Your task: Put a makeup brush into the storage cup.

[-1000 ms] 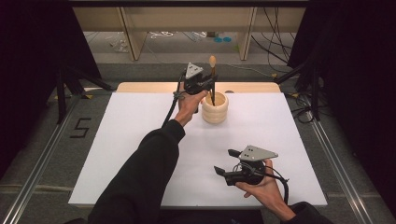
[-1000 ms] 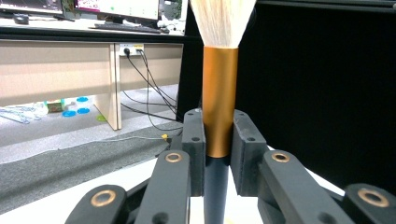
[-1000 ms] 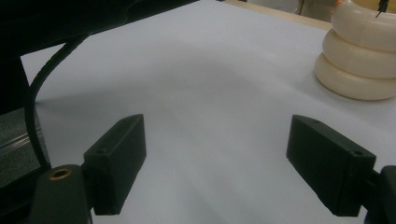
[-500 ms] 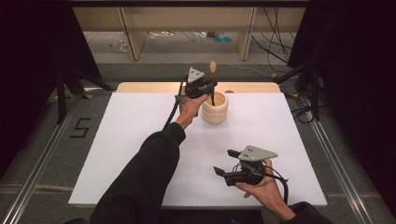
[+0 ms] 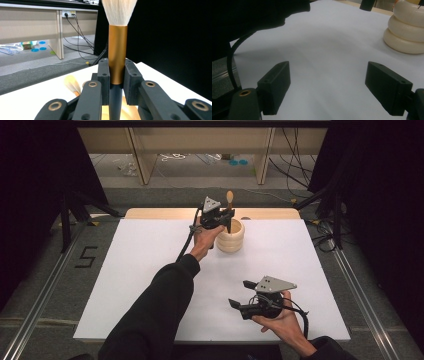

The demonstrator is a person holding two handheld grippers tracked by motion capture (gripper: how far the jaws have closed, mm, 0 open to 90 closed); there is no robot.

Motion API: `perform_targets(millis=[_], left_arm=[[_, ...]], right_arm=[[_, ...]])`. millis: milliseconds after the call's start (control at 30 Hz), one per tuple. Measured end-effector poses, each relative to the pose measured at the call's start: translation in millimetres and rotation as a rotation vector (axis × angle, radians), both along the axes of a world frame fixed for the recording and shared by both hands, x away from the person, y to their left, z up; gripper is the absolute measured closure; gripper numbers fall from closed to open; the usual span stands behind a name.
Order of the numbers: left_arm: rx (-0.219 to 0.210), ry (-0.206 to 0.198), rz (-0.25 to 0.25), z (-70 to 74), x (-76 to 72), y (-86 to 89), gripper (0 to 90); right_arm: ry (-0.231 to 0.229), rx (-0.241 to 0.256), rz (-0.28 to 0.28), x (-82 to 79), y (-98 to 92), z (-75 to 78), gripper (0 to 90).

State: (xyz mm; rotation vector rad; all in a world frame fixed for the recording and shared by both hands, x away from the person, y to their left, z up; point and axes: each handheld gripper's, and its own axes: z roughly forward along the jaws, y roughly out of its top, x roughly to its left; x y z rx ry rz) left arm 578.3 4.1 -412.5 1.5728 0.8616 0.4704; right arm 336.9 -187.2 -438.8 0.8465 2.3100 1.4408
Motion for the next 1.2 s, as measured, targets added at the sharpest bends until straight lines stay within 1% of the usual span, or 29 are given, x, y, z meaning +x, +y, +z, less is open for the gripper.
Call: perform_targets(millis=[67, 167, 200, 233, 267, 333, 400, 433, 467, 567, 600, 667, 733, 800, 833, 867, 933, 967, 1033, 1067, 1100, 1200], left_arm=[[0.012, 0.014, -0.001, -3.8, 0.7, 0.0, 77.0], [0.005, 0.026, 0.004, -5.6, 1.1, 1.7, 73.1], [0.006, 0.029, 0.006, -5.6, 1.3, 1.9, 65.7], [0.017, 0.036, 0.024, -5.4, 0.9, 2.4, 60.7], [0.021, 0.033, 0.029, -5.1, 0.3, 3.3, 54.2], [0.021, 0.038, 0.030, -4.5, -1.1, 4.3, 46.4], [0.037, 0.038, 0.035, -2.7, -3.1, 6.5, 39.3], [0.038, 0.038, 0.038, -1.8, -3.8, 7.4, 36.5], [0.042, 0.038, 0.040, -0.4, -4.9, 9.5, 35.1], [0.035, 0.044, 0.039, 4.9, -8.5, 16.8, 32.0], [0.029, 0.049, 0.042, 6.6, -10.0, 19.4, 31.1], [0.024, 0.047, 0.043, 10.1, -12.5, 25.0, 29.5], [0.012, 0.048, 0.043, 13.8, -15.3, 31.0, 28.4], [0.006, 0.051, 0.040, 17.3, -18.9, 37.1, 27.3], [0.009, 0.050, 0.036, 18.7, -20.5, 39.8, 26.5], [0.008, 0.051, 0.035, 19.6, -21.9, 41.6, 25.7], [0.010, 0.054, 0.024, 21.8, -26.1, 46.3, 24.0], [0.007, 0.055, 0.021, 22.8, -29.1, 48.9, 23.8], [0.008, 0.055, 0.004, 24.4, -34.6, 53.6, 22.4], [0.012, 0.057, -0.006, 24.9, -38.2, 55.8, 22.1], [0.027, 0.050, -0.015, 25.4, -41.6, 58.8, 21.9], [0.011, 0.054, -0.032, 26.3, -51.3, 65.8, 21.3]], right_arm=[[0.002, 0.000, 0.000, -0.1, 0.1, 0.0, 21.1], [0.005, 0.000, 0.005, 0.0, 0.5, -0.4, 21.2], [0.012, 0.004, 0.005, -0.6, 0.9, -0.1, 21.2], [0.013, 0.002, 0.005, -0.6, 0.8, 0.1, 21.2], [0.013, 0.003, 0.004, -0.5, 0.7, 0.1, 21.2], [0.001, 0.003, 0.001, 0.1, 0.6, -0.5, 21.2], [0.009, 0.006, -0.001, -0.3, 0.6, -0.1, 21.2], [0.000, -0.001, 0.003, 0.3, 0.5, -0.5, 21.2], [0.004, -0.001, 0.004, 0.2, 0.5, -0.4, 21.1], [0.001, -0.001, 0.002, 0.4, 0.5, -0.3, 21.1], [0.008, 0.003, 0.000, -0.1, 0.6, 0.1, 21.1], [-0.002, -0.001, 0.000, 0.7, 0.4, -0.3, 21.1], [-0.001, 0.000, -0.002, 0.7, 0.2, -0.2, 21.0], [0.008, 0.007, -0.006, 0.4, 0.1, 0.4, 20.9], [-0.004, 0.007, -0.007, 1.0, 0.0, 0.0, 20.9], [-0.006, 0.006, -0.011, 1.3, -0.3, 0.2, 20.9], [-0.004, 0.010, -0.006, 1.8, -0.5, 0.1, 20.9], [-0.011, 0.022, -0.008, 2.1, 0.3, -0.8, 20.8], [-0.010, 0.022, -0.009, 2.1, 0.3, -0.8, 20.8], [-0.002, 0.004, -0.011, 1.4, -0.8, 0.6, 20.8], [0.003, 0.007, -0.014, 1.0, -0.9, 0.9, 20.8], [-0.002, 0.009, -0.014, 1.7, -1.2, 0.7, 20.8]])
